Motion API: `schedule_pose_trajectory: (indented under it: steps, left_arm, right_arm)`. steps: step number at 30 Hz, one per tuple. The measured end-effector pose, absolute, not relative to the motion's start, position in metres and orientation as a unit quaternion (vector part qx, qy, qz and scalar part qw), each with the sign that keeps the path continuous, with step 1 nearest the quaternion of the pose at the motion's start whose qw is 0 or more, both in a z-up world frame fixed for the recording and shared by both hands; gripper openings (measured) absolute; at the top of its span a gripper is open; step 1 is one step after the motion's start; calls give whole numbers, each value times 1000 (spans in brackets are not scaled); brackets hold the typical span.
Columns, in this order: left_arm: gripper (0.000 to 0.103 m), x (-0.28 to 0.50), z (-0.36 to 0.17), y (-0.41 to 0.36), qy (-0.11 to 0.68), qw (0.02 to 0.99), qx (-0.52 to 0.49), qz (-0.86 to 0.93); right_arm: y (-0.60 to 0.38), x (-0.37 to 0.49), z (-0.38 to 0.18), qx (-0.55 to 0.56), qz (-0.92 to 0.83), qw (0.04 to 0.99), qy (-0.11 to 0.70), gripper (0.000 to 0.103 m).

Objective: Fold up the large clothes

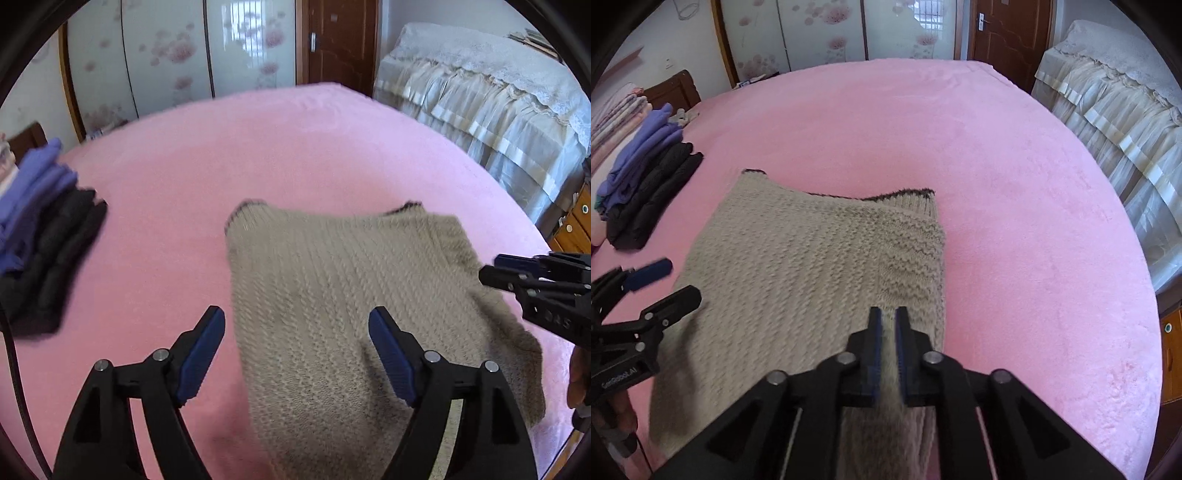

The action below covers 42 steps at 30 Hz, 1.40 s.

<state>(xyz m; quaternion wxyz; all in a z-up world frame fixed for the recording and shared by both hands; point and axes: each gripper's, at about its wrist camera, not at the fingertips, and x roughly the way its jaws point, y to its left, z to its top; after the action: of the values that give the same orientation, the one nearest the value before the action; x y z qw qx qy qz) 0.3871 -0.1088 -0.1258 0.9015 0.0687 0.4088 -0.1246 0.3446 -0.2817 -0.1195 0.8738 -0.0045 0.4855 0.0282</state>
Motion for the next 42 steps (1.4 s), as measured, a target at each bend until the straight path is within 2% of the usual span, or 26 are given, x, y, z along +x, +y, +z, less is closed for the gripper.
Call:
schedule_pose_trajectory:
  steps: [1, 2, 3, 4, 10, 14, 16, 18, 23, 26, 31, 36, 42]
  left_arm:
    - [82, 383, -117, -110, 405, 903, 74, -126]
    - [84, 379, -111, -110, 403, 903, 76, -128]
    - [88, 374, -102, -110, 401, 903, 78, -130]
    - [89, 371, -95, -110, 400, 903, 80, -132]
    - [89, 342, -49, -107, 388, 909, 97, -119]
    - [89, 325, -21, -97, 400, 905, 71, -131]
    - [90, 319, -12, -93, 407, 901, 62, -139]
    - [96, 314, -5, -88, 420, 893, 46, -154]
    - [97, 305, -3, -76, 435, 882, 4, -181]
    - [97, 309, -17, -66, 449, 866, -35, -219]
    - [100, 327, -66, -55, 515, 819, -81, -241]
    - [100, 351, -128, -41, 555, 779, -153, -248]
    - [102, 371, -182, -36, 571, 759, -189, -248]
  right_arm:
    - [-282, 337, -113, -9, 27, 878, 478, 41]
    - [-282, 328, -104, -10, 28, 884, 467, 49]
    - [-284, 318, -94, -5, 32, 890, 455, 66]
    - [-287, 311, -88, 0, 34, 894, 447, 74]
    - [-297, 259, -33, 3, 43, 915, 402, 74]
    - [-295, 230, -2, -14, 47, 924, 379, 74]
    - [-295, 220, 9, -19, 40, 928, 370, 74]
    - [-296, 210, 19, -22, 40, 931, 362, 74]
    - [-303, 200, 30, -21, 53, 927, 370, 74]
    - [-311, 202, 22, -12, 58, 921, 386, 74]
    - [-329, 214, -5, 23, 70, 903, 423, 74]
    - [-341, 238, -54, 83, 97, 871, 474, 74]
    - [-346, 280, -125, 175, 127, 815, 538, 74]
